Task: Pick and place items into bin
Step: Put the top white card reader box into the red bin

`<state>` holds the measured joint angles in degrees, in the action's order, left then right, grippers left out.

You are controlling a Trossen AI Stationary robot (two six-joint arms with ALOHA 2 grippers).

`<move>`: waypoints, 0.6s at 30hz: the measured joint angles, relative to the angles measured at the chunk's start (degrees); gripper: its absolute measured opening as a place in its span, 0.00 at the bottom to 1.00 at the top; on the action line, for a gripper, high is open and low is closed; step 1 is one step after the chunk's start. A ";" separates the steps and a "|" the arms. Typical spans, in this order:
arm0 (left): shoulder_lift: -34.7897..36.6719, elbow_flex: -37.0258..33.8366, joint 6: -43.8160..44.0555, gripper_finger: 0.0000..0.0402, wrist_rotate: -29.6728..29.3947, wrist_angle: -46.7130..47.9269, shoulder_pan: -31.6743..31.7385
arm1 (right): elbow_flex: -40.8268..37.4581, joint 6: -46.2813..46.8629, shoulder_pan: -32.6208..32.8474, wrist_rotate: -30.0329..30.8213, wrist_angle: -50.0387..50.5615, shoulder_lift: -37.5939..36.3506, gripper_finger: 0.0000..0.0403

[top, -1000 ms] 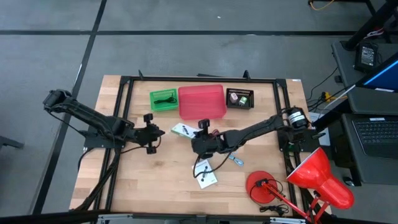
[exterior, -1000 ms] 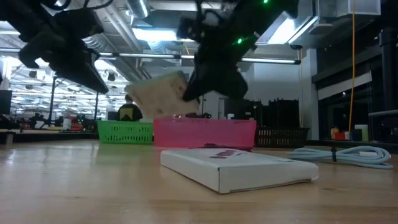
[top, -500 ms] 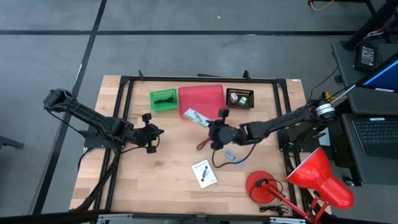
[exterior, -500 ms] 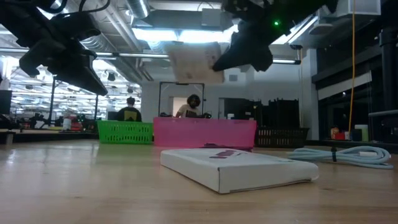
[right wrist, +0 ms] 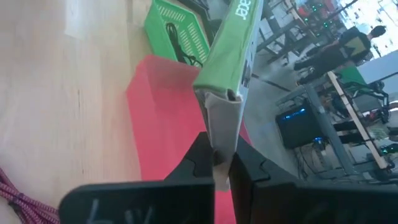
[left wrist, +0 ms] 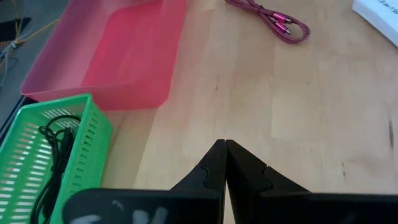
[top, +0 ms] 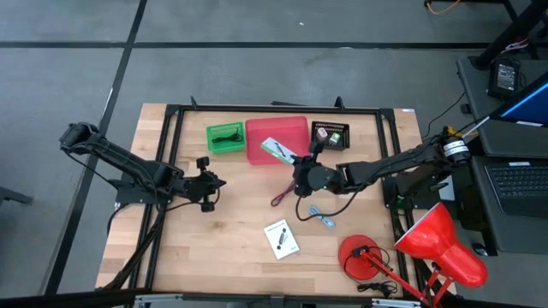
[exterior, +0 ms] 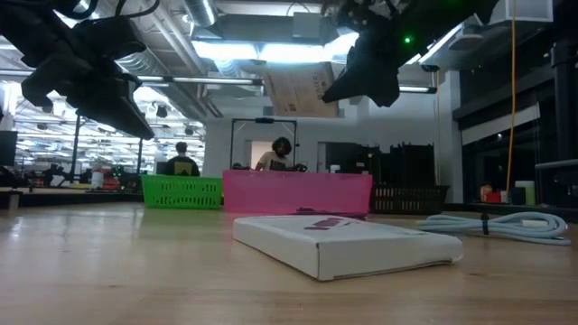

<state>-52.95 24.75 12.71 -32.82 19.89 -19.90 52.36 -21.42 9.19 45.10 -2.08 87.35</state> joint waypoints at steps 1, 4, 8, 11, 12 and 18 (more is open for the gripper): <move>0.00 0.00 0.01 0.01 0.31 -0.01 0.00 | 0.00 -0.58 0.00 0.31 -0.57 0.00 0.01; 0.00 0.00 0.00 0.01 1.54 -0.01 0.00 | 0.11 -1.51 -0.29 2.98 -1.80 0.00 0.01; 0.00 0.00 0.02 0.01 2.97 0.01 0.00 | 1.39 -2.82 -1.55 4.99 -0.81 0.03 0.01; 0.00 0.00 0.02 0.01 3.47 0.00 0.00 | 4.34 -3.90 -3.09 4.84 3.10 1.36 0.01; 0.00 0.00 0.02 0.01 3.50 -0.01 0.00 | 5.54 -4.03 -3.76 4.81 5.07 1.97 0.01; 0.00 0.00 0.02 0.01 3.61 -0.30 0.00 | 12.77 -3.02 -8.22 5.00 15.68 5.66 0.01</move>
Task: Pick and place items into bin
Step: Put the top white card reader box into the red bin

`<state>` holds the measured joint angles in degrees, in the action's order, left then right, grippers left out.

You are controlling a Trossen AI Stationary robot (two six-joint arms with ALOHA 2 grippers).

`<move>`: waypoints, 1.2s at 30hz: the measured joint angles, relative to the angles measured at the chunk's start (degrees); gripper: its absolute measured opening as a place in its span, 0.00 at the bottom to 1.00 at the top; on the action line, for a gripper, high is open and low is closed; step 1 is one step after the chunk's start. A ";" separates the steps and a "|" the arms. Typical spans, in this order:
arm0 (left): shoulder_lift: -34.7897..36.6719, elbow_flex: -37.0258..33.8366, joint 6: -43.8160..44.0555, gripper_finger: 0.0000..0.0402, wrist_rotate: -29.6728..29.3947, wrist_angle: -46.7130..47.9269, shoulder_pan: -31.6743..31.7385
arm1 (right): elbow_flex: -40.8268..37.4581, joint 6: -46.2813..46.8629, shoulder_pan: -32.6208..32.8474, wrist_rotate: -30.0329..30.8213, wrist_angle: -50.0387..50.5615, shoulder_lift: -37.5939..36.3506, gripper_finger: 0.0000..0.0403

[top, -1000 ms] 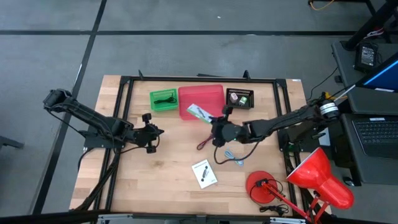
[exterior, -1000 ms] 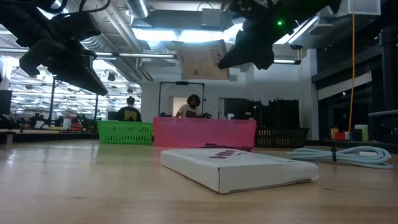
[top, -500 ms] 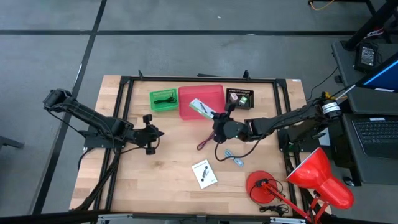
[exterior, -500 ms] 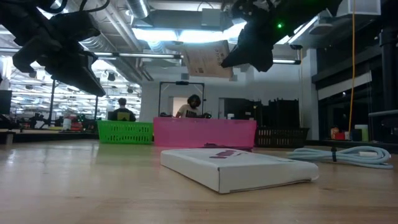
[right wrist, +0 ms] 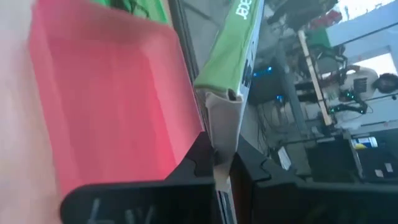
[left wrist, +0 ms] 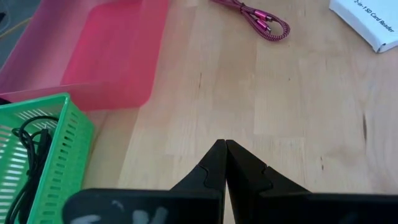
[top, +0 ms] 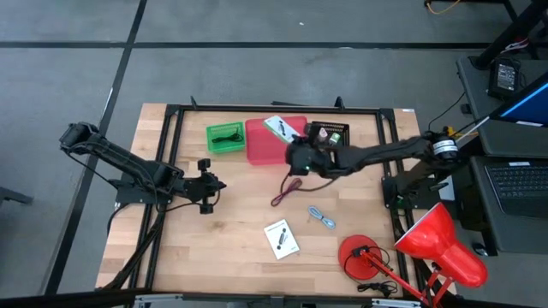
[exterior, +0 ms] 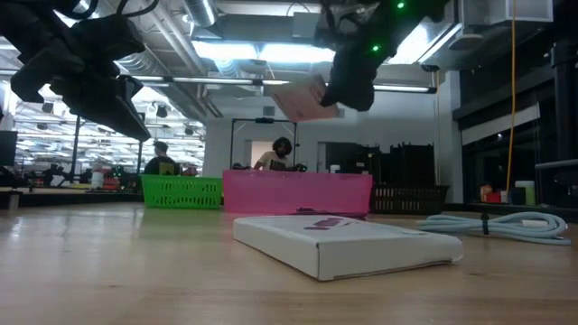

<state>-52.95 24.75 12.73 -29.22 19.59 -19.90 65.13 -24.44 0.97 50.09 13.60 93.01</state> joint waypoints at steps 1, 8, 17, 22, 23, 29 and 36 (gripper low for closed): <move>0.00 0.00 0.00 0.01 0.01 -0.11 0.00 | 0.90 0.10 -0.49 -0.23 1.34 0.46 0.01; 0.00 0.00 0.00 0.01 0.00 -0.13 0.00 | 3.90 -0.24 -2.25 -4.05 4.59 2.32 0.01; 0.00 0.00 0.00 0.01 -0.02 -0.13 0.00 | 3.95 0.20 -2.33 -4.23 9.02 4.67 0.01; 0.00 0.00 0.00 0.01 -0.02 -0.26 0.00 | 3.95 -0.16 -3.17 -4.29 10.27 7.98 0.01; 0.00 0.00 0.00 0.01 -0.02 -0.28 0.00 | 3.95 -0.20 -3.55 -4.30 10.30 8.66 0.01; 0.00 0.00 0.00 0.01 -0.02 -0.27 0.00 | 3.95 -1.37 -5.59 -6.35 10.37 12.64 0.01; 0.00 0.00 0.00 0.01 -0.02 -0.26 0.00 | 3.93 -1.45 -6.82 -6.67 10.33 15.15 0.01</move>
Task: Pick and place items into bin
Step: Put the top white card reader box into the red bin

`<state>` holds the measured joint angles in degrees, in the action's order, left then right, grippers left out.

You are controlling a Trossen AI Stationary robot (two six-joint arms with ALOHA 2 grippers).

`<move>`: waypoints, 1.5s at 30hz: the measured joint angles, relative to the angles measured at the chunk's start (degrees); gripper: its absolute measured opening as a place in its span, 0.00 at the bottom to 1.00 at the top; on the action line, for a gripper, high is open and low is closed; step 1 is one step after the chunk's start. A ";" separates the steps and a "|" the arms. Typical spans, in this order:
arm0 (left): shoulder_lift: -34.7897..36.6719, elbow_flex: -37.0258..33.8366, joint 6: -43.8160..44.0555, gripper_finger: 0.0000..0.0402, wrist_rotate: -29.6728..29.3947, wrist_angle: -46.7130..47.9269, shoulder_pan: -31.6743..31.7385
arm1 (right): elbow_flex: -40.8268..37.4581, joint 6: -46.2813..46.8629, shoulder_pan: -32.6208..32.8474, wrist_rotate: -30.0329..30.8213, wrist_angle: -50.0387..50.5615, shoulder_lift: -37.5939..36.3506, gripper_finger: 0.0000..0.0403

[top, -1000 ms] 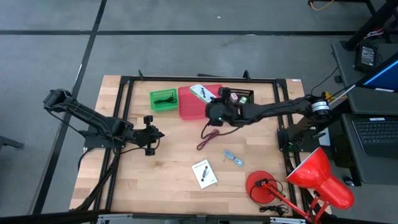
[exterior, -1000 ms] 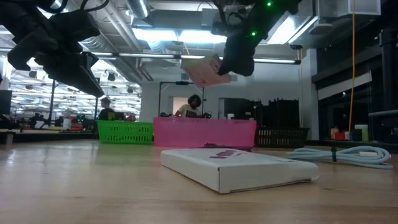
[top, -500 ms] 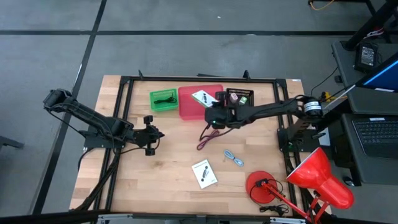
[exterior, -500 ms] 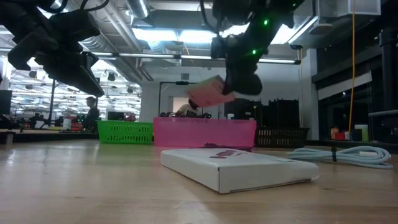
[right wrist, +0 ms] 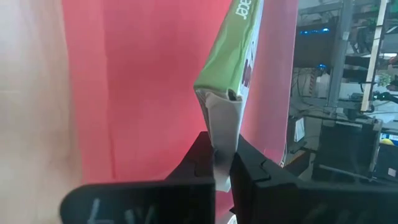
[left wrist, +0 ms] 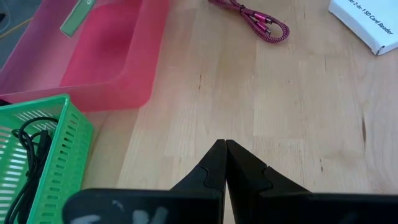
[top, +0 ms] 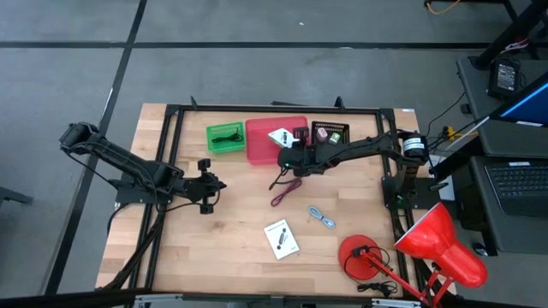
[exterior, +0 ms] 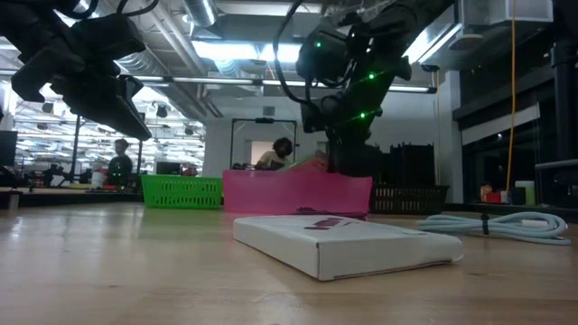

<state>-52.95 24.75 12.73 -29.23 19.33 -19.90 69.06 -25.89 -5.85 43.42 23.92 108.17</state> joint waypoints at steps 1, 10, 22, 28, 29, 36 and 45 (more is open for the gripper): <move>0.00 0.00 0.00 0.01 0.00 0.00 0.00 | 0.00 0.02 -0.05 0.00 -0.08 0.04 0.01; 0.00 0.00 0.00 0.01 0.00 -0.02 0.00 | 0.00 0.13 -0.43 0.00 -0.11 0.04 0.05; 0.00 0.00 0.00 0.01 -0.02 -0.04 0.00 | 0.00 4.01 -0.73 0.03 -0.50 0.04 0.08; 0.00 0.00 0.00 0.01 -0.02 -0.08 0.00 | 0.00 6.89 -1.29 0.04 -0.49 0.04 0.13; 0.00 0.00 0.00 0.01 -0.02 -0.08 0.00 | 0.00 6.99 -1.29 0.02 -0.48 0.04 0.14; 0.00 0.00 0.00 0.01 -0.02 -0.08 0.01 | 0.00 7.44 -1.27 0.02 -0.48 0.04 0.23; 0.00 0.00 0.00 0.01 -0.02 -0.44 0.00 | 1.41 7.65 -1.11 0.03 0.58 0.02 0.34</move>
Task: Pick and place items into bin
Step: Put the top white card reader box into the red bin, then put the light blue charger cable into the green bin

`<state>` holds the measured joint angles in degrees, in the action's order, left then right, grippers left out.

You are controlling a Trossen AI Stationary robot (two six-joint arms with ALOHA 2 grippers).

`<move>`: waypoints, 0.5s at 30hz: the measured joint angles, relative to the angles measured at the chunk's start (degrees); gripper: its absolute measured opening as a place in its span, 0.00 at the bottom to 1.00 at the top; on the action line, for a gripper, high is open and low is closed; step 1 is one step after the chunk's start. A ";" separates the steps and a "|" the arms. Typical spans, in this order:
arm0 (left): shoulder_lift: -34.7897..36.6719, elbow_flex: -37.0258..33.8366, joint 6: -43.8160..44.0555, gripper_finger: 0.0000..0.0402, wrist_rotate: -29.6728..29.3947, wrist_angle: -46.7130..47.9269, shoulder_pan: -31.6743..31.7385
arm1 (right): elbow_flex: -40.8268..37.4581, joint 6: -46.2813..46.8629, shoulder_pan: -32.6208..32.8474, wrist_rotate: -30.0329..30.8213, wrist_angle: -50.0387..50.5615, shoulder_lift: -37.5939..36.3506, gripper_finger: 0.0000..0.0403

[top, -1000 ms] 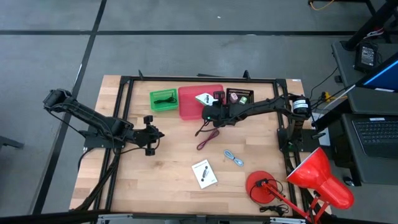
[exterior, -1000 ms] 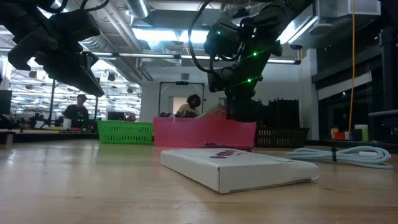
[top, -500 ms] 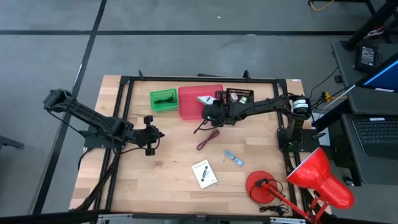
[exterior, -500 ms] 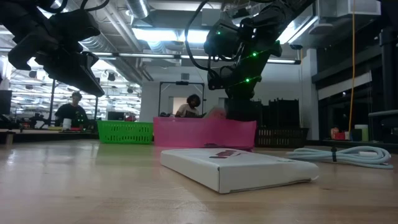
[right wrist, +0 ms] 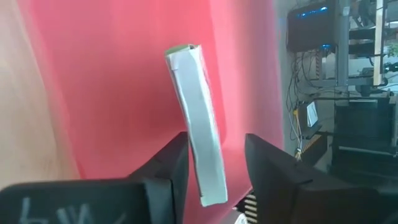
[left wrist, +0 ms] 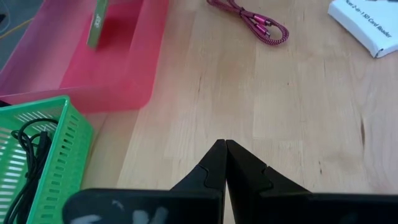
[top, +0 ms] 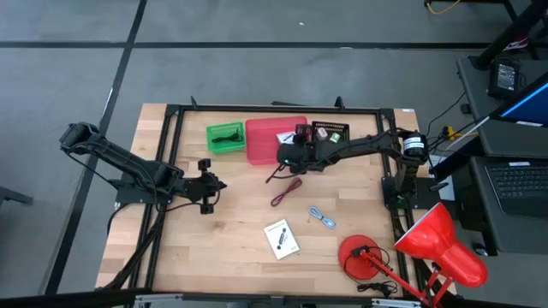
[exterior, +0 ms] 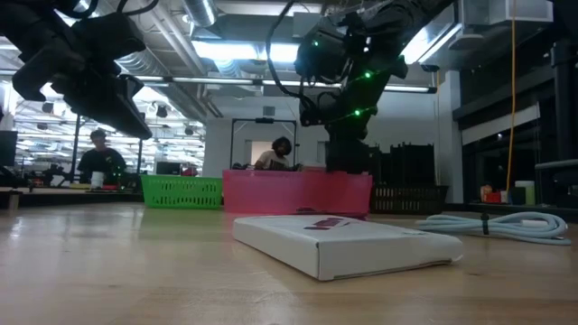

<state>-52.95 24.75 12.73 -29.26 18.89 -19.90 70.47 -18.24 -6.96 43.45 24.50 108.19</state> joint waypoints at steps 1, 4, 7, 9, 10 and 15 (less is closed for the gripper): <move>0.00 0.00 0.00 0.01 0.00 -0.29 0.00 | 0.74 0.00 0.00 0.02 0.43 -0.03 0.35; 0.00 0.03 0.00 0.01 -0.02 -1.64 0.00 | 3.66 0.36 0.08 -0.01 3.83 -0.03 0.37; 0.00 0.04 0.00 0.01 0.00 -2.01 0.00 | 6.64 2.35 0.22 -0.03 7.23 -0.07 0.39; 0.00 0.04 0.00 0.01 0.00 -2.03 0.00 | 7.97 3.54 0.28 -0.10 9.66 -0.07 0.40; 0.00 0.04 0.00 0.01 0.00 -2.03 0.01 | 8.35 4.36 0.46 -0.27 10.63 -0.07 0.40; 0.00 0.04 0.00 0.01 0.00 -2.03 0.02 | 8.56 8.13 1.52 -4.24 14.58 -1.52 0.40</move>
<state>-52.95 24.80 12.73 -29.26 16.86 -19.88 79.02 -10.11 -5.44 39.21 39.08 106.67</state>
